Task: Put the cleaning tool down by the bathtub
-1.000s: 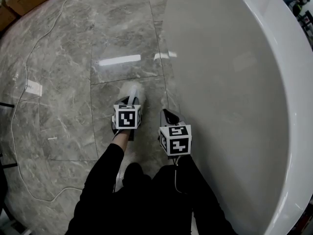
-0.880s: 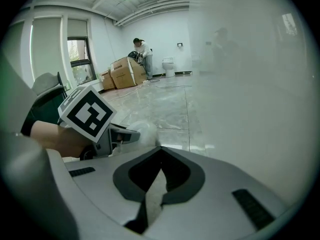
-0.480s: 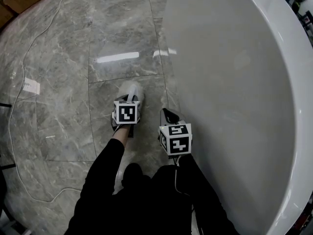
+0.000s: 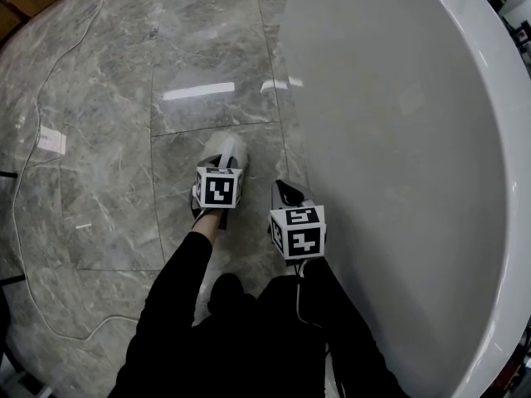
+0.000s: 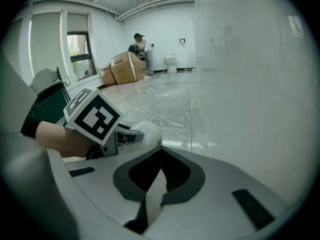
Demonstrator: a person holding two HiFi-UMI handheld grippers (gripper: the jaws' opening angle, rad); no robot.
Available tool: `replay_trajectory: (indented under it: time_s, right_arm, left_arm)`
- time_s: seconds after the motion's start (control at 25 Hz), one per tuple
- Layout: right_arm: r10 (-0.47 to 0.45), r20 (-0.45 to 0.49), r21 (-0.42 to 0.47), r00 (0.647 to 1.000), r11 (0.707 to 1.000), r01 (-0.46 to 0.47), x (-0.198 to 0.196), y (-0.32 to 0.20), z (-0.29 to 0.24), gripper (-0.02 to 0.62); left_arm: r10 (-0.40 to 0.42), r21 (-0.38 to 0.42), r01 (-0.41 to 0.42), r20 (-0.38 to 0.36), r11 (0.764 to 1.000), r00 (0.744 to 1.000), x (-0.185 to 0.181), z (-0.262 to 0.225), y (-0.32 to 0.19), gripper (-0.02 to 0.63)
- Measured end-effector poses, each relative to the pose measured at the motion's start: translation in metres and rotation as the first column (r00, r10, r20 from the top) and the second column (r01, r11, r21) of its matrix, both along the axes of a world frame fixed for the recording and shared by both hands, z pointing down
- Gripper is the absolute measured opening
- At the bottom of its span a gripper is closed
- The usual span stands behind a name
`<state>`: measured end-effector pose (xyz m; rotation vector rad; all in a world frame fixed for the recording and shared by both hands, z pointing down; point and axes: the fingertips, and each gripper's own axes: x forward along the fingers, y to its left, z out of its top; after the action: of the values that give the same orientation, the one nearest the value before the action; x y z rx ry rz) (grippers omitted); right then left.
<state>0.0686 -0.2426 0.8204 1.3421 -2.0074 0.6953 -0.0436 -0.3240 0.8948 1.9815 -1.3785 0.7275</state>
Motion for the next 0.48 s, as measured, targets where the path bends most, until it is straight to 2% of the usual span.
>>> replay_trajectory:
  time_s: [0.2,0.48]
  right_arm:
    - [-0.008,-0.006,0.015,1.000,1.000,0.008,0.000,-0.004,-0.007,-0.001]
    - [-0.002,0.003,0.024,1.000,1.000,0.002,0.001,-0.002,-0.016,-0.002]
  left_arm:
    - [0.009,0.007,-0.009,0.008,1.000,1.000,0.000,-0.002,0.003,0.110]
    - [0.016,0.063,-0.015,-0.010,0.998,1.000,-0.005,-0.028,0.005,0.135]
